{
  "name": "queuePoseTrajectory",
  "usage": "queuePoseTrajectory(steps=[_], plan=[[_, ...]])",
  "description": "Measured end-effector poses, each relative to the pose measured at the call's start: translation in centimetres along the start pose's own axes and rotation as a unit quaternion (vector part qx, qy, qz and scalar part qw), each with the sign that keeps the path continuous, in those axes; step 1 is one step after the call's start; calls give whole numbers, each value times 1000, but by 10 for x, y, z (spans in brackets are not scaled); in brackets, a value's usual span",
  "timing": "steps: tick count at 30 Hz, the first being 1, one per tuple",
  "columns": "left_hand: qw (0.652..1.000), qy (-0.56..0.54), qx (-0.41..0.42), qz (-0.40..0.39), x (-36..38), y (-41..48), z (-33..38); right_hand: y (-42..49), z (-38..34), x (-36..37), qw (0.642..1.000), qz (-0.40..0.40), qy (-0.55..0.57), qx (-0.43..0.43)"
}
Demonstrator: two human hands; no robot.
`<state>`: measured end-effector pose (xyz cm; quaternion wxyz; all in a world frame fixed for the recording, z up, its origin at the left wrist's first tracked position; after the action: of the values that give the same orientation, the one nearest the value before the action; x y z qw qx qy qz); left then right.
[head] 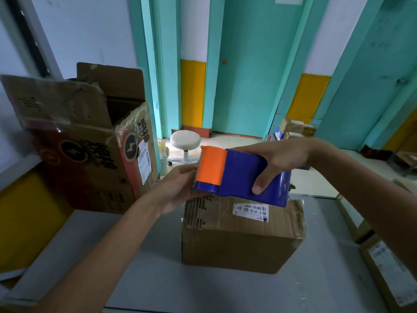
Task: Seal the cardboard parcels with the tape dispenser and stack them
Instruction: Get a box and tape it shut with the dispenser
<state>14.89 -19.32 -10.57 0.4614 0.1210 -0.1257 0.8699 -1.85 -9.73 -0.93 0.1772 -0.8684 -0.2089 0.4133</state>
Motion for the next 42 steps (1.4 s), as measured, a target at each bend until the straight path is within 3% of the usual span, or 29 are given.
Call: queuePoseTrajectory(steps=[3,9,14,19,21,25,31,42], plan=[[999,-32,-8,-8,0,0,-1,1,-2,3,1000,-5,1,-5],[1000,5,-2,6,-3,1,-2,4,-3,7,1000,-14,15,-18],[995,66,18,74,5,-1,-1,9,-5,16,999,-31,17,-29],[989,76,92,89,5,1,-2,8,-2,18,999,-8,28,-37],[978,129,139,89,3,0,0,5,0,17,999,-4,29,-40],[956,184,173,152,-2,4,5,0,1,13,998,35,21,-54],[966,188,131,119,0,4,8,-6,1,8,992,80,36,-89],[959,195,90,183,-9,1,22,-1,-7,0,988,86,40,-119]])
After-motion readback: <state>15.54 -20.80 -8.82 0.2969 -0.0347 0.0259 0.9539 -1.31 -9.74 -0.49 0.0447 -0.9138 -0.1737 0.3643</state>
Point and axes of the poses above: each hand's wrist, its own y-axis towards the middle knuckle, its own x-axis out of the palm, z = x × y, the point moved 2 cm from there along y, towards the middle knuckle
